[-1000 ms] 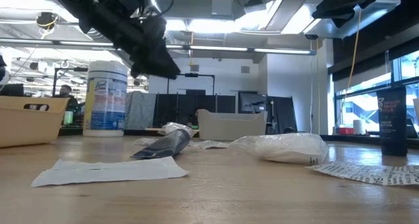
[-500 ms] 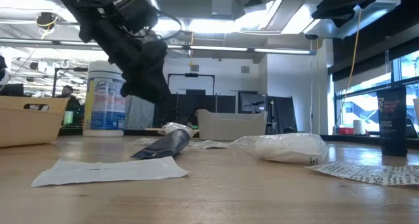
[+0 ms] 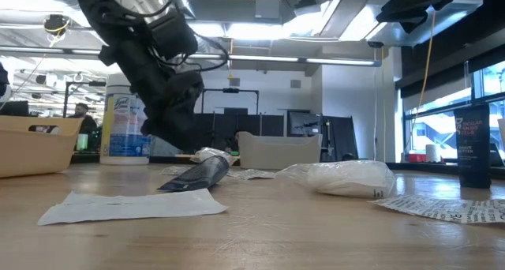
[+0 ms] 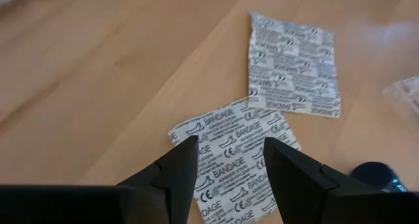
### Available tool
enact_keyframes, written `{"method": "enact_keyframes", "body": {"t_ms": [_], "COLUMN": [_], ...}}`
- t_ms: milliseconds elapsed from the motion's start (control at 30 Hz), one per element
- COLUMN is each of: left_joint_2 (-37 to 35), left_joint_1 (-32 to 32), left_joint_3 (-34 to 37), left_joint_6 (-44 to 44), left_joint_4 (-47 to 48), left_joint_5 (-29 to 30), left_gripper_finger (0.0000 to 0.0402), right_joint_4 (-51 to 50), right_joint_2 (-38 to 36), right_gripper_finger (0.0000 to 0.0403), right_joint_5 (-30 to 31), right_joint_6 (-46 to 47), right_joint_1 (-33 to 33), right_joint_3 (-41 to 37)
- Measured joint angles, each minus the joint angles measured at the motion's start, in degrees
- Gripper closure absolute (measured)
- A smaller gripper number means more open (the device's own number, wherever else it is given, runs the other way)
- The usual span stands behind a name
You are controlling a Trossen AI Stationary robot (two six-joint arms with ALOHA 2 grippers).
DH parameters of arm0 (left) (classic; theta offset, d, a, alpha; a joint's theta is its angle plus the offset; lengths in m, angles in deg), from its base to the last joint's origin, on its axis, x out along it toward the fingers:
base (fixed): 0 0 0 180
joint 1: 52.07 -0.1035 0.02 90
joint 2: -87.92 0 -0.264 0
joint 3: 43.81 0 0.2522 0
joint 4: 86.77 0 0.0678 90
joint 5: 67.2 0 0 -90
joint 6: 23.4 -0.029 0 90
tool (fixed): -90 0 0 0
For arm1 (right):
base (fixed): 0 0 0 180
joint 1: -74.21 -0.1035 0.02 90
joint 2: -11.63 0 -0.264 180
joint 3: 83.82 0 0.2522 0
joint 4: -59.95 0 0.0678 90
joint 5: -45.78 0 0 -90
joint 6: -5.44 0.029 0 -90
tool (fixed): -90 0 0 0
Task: Pick & Place Travel size toiletries
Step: Put the white bandage pack into the yellow bin
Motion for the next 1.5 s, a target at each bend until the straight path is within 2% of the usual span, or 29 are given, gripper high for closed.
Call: {"method": "enact_keyframes", "body": {"t_ms": [300,600,833,1067,1333,1500], "left_joint_2": [0.2,0.2,0.2,0.5,5.4,5.8], "left_joint_1": [-0.1,-0.2,0.2,1.8,2.3,2.2], "left_joint_3": [0.0,0.0,0.0,0.0,-0.3,-0.2], "left_joint_6": [0.0,0.2,1.2,2.4,3.2,3.4], "left_joint_4": [1.6,6.6,8.4,8.4,6.5,3.7], "left_joint_5": [-2.8,-1.4,-2.1,-2.6,-2.6,-3.9], "left_gripper_finger": [0.0206,0.0184,0.0182,0.0182,0.0182,0.0182], "right_joint_4": [0.0,0.0,0.0,0.0,0.0,0.0], "right_joint_2": [0.0,0.0,0.0,0.0,0.0,0.0], "right_gripper_finger": [0.03,0.0282,0.0266,0.0254,0.0244,0.0238], "right_joint_5": [0.0,0.0,0.0,0.0,0.0,0.0], "right_joint_6": [0.0,0.0,0.0,0.0,0.0,0.0], "right_joint_1": [0.0,0.0,0.0,0.0,0.0,0.0], "right_joint_3": [0.0,0.0,0.0,0.0,0.0,0.0]}}
